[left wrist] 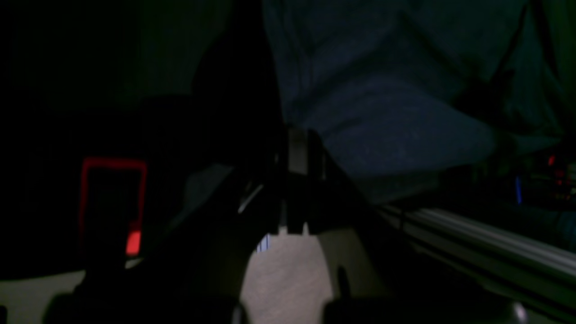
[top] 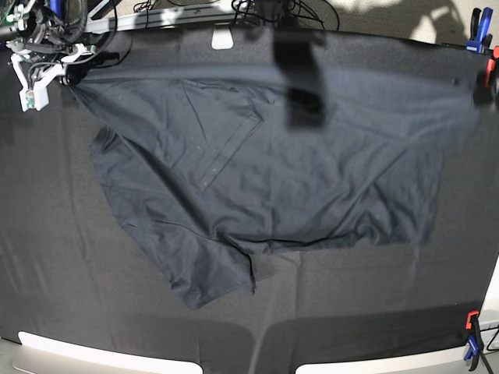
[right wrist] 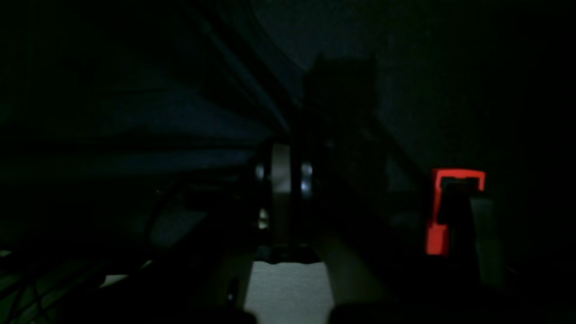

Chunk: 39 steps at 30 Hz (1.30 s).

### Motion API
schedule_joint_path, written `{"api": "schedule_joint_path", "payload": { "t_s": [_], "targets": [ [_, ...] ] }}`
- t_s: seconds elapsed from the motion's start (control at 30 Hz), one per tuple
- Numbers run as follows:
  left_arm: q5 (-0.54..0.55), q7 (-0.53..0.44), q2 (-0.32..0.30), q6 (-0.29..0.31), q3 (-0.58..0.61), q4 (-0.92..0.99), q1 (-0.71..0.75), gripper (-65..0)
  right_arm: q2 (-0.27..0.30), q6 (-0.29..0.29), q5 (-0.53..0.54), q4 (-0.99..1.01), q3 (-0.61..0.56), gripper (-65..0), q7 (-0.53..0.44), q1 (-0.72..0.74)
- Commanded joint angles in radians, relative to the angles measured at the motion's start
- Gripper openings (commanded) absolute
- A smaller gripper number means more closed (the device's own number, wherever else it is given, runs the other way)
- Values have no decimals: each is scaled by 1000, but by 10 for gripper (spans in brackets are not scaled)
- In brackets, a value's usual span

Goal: Layout the t-shirt on the table in an organized manner, then fold the t-shirt properly
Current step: 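Lower both grippers to the shirt hem corners and grasp them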

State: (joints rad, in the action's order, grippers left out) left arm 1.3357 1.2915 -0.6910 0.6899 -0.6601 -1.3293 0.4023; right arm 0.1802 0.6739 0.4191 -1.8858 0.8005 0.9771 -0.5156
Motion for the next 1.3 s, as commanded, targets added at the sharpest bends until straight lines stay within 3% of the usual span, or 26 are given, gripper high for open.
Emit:
{"api": "schedule_joint_path", "payload": {
  "t_s": [0.0, 0.1, 0.4, 0.53, 0.63, 0.7, 0.77, 0.83, 0.9, 1.13, 1.27],
  "targets": [
    [18, 7, -27, 8, -9, -15, 0, -650, 17, -3, 3, -16, 8, -650, -9, 0],
    [-26, 48, -38, 8, -9, -15, 0, -650, 23, -3, 3, -16, 8, -650, -10, 1],
    [-222, 48, -139, 8, -9, -15, 0, -650, 67, -4, 3, -16, 8, -650, -10, 1],
    [-235, 47, -167, 8, -9, -15, 0, -650, 81, -3, 10, -16, 8, -650, -8, 0],
    [-224, 47, -186, 8, -9, -15, -2, -650, 92, -1, 11, -16, 8, -548, -8, 0],
    [-204, 44, -197, 8, -9, -15, -6, -566, 108, -1, 42, -16, 8, -485, 9, 0],
    [-157, 26, -214, 8, -9, -15, -6, -489, 136, -1, 122, -17, 8, -470, 74, 0],
    [-100, -8, -230, 8, -9, -15, -6, -449, 173, -1, 222, -18, 8, -470, 163, 0],
    [-56, -56, -241, 8, -9, -15, -10, -444, 204, -1, 267, -19, 10, -470, 163, 0],
    [-54, -177, -201, 8, -8, -15, -138, -445, 267, -1, 464, -19, 11, -470, 126, 69],
    [-209, -320, -126, 8, -5, -15, -237, -445, 260, -1, 442, -19, -11, -449, 117, 181]
  ]
}}
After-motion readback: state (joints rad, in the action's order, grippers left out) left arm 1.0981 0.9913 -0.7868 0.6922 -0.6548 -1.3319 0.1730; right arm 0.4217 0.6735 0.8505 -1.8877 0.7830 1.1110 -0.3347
